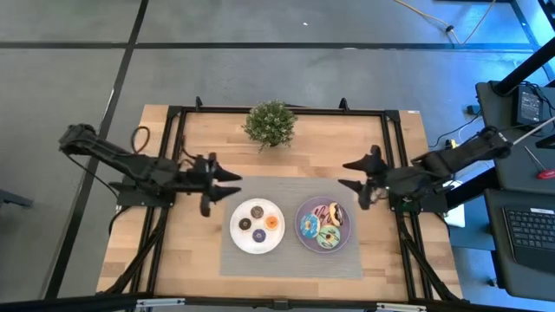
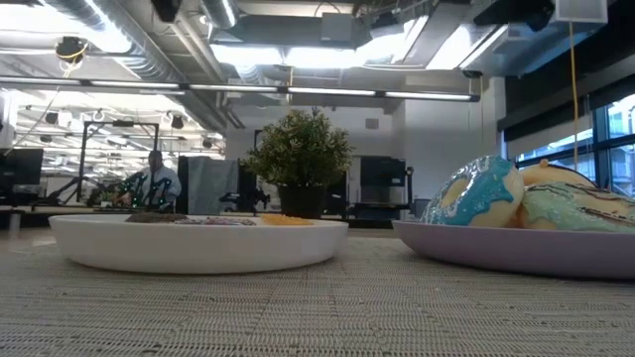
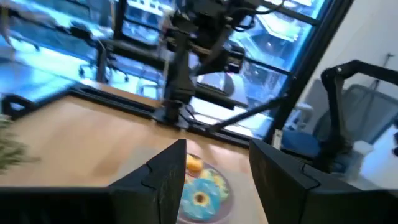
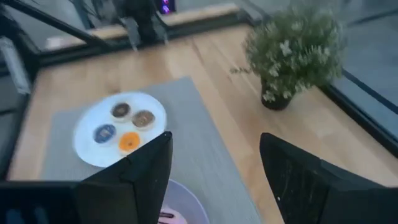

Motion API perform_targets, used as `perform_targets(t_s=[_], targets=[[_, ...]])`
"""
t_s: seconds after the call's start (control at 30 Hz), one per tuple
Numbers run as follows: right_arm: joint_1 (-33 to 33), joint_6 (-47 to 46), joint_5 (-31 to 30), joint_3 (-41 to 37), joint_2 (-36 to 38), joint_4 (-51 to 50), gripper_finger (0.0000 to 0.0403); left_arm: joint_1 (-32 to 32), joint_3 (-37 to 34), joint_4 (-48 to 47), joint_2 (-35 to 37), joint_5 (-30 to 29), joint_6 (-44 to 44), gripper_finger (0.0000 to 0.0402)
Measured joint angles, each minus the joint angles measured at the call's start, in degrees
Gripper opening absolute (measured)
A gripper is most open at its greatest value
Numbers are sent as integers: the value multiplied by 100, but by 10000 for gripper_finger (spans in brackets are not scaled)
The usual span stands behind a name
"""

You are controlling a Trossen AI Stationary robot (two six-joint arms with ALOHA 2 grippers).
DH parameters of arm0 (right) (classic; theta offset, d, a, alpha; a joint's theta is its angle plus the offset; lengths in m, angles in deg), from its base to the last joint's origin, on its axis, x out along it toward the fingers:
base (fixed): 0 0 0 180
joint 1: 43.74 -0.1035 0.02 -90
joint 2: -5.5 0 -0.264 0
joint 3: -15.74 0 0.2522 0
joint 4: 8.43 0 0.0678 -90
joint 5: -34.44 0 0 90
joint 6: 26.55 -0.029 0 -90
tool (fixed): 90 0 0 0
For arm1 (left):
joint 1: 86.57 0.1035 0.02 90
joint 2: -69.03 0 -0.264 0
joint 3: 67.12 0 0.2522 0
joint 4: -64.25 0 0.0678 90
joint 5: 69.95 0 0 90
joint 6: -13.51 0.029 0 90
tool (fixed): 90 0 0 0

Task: Pick & Place donuts
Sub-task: Return to Home Position

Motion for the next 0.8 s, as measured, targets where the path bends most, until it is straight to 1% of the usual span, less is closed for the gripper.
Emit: perform_targets(t_s=[0.07,0.13,0.23,0.33,0.43,0.57,0.8], targets=[[-205,22,-114,-34,203,73,243,2,-258,-9,407,-148,214,171],[-403,17,-230,-276,421,342,243,2,-461,-76,812,-352,462,170],[-638,52,-324,-988,729,1256,243,2,-718,-206,1285,-546,579,167],[-728,285,-403,-1681,1057,2237,243,2,-948,-201,1533,-537,525,167],[-728,468,-424,-2133,1468,2765,243,27,-1230,-241,1889,-520,534,166],[-708,639,-426,-2470,2154,2783,243,94,-1727,-112,2643,-210,454,166],[-617,632,-427,-3073,3284,2757,243,204,-2442,-168,3976,-237,504,165]])
